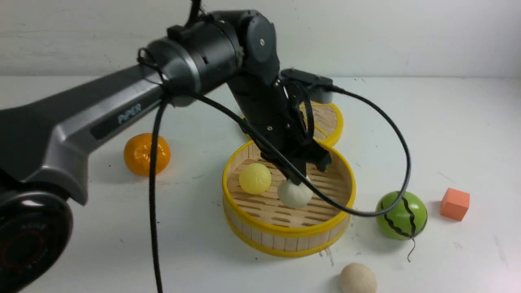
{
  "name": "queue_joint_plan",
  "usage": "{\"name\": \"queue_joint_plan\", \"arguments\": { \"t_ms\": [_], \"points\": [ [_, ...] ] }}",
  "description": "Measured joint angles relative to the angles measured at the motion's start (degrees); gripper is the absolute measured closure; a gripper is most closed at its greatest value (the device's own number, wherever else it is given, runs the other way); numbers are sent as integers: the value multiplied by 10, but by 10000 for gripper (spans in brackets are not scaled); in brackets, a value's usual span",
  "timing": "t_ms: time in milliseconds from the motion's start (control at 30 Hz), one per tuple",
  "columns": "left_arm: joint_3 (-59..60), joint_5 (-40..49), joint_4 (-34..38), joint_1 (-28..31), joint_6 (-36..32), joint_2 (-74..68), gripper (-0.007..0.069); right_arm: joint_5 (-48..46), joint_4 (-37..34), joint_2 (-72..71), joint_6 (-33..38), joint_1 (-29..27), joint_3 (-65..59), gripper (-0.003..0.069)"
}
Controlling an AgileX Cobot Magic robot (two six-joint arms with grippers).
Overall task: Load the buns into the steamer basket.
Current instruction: Use the left arm to put the steamed stuffed bun into the steamer
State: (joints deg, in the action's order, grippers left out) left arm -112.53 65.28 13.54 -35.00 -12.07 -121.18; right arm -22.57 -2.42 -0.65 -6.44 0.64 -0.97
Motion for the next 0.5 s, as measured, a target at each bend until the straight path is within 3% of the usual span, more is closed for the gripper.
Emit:
{"name": "queue_joint_plan", "arguments": {
  "t_ms": [300, 500],
  "points": [
    [0, -41, -53, -3, 6, -53, 579, 0, 0, 0, 0, 0, 0, 420],
    [0, -36, -57, -3, 46, -40, 301, 0, 0, 0, 0, 0, 0, 420]
  ]
}}
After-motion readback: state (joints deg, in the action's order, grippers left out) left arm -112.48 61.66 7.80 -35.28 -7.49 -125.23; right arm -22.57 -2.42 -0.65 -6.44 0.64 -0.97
